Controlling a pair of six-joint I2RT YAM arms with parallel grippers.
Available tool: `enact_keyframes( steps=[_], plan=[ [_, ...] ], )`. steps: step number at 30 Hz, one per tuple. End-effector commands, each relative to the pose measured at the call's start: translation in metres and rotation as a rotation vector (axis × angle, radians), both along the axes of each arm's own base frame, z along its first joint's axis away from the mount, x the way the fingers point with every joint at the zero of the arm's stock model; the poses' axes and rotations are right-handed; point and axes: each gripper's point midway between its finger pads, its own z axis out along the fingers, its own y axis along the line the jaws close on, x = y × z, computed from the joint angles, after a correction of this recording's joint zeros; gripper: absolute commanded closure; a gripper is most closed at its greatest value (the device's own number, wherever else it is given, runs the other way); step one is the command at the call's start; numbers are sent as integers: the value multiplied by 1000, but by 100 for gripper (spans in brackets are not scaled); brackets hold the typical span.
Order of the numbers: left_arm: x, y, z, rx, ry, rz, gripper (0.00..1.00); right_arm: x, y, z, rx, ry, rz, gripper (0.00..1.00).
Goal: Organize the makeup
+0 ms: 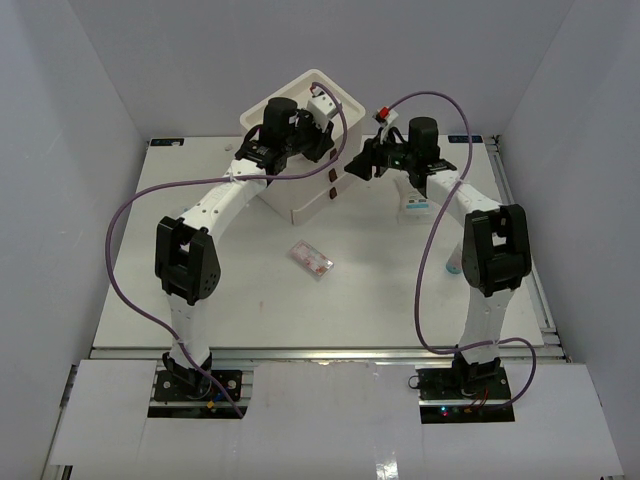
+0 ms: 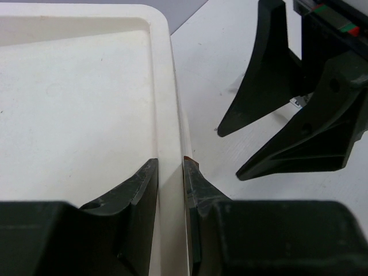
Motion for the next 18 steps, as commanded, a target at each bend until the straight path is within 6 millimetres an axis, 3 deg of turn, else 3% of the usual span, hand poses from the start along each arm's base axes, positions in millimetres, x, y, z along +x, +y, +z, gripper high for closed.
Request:
enact_keyframes(
  steps=[1,9,12,18],
  plan=[
    [-55,-32,-15,-29,172,-189,87,-8,-14,16,-16,-133,11,41],
    [-54,-33,-11,-43,170,-193,87,-5,-5,-22,21,-38,-113,37],
    [-54,-33,-11,-42,169,-191,87,1,5,-29,18,-22,-176,29],
    [-51,-32,-14,-38,172,-183,87,12,15,-37,32,-25,-237,26]
  ],
)
